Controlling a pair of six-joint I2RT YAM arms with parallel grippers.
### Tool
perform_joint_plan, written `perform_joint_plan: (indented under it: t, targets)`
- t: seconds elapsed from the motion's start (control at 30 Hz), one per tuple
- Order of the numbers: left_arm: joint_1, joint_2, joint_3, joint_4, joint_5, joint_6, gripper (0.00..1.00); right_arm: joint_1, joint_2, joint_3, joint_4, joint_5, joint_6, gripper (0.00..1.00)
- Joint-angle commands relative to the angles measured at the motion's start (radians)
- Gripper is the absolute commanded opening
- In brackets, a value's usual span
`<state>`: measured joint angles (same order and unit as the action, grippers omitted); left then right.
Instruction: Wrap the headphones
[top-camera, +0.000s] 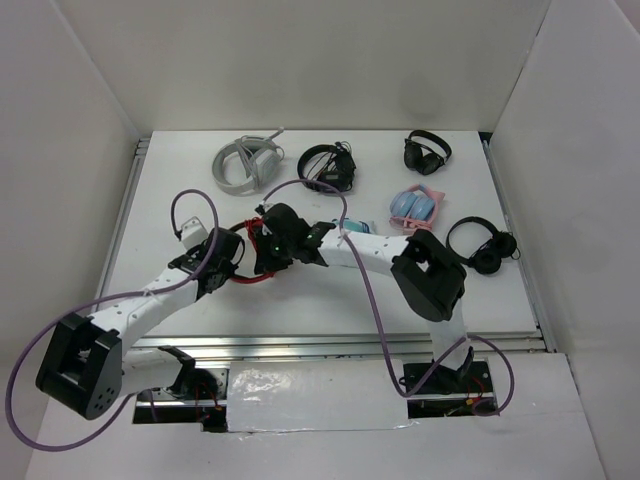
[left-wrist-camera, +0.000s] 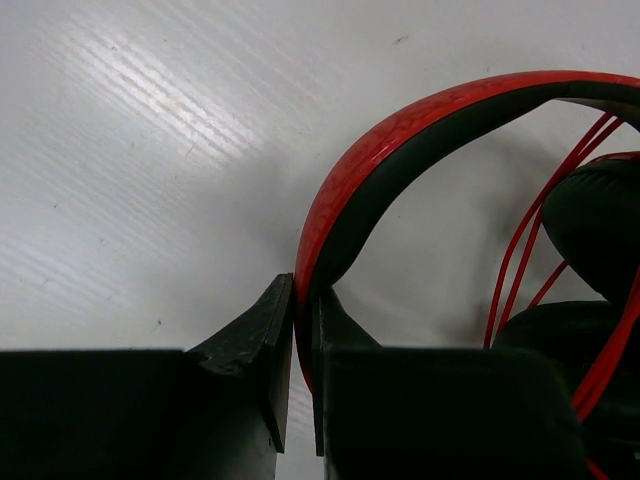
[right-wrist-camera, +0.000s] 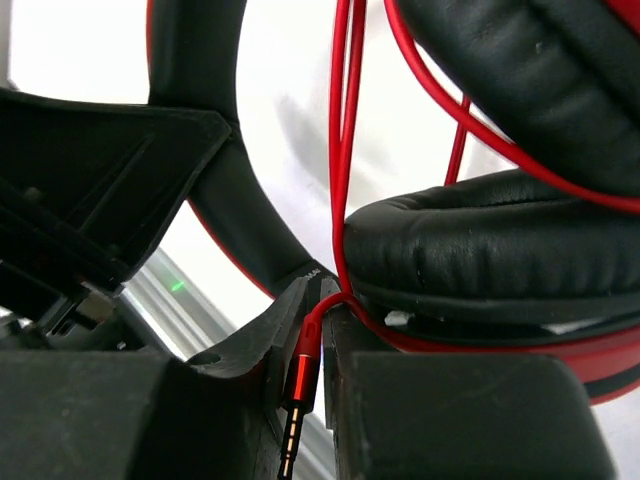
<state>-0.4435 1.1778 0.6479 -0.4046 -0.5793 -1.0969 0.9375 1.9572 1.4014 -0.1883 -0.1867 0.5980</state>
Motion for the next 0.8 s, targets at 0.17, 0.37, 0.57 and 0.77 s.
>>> perform_joint_plan:
  t: [0.17,0.37,0.57,0.77]
  targets:
    - [0.066,0.083,0.002,0.208,0.162,0.088,0.0,-0.032,0.071,0.134,-0.057,0.076,-0.084,0.26]
    - [0.088,0.14,0.018,0.22,0.197,0.109,0.0,-0.045,0.115,0.179,-0.099,0.084,-0.089,0.39]
    - [0.112,0.206,0.029,0.234,0.249,0.123,0.0,-0.062,0.157,0.214,-0.122,0.084,-0.08,0.39]
    - [0.135,0.249,0.045,0.228,0.295,0.14,0.11,-0.071,0.167,0.228,-0.122,0.086,-0.084,0.45]
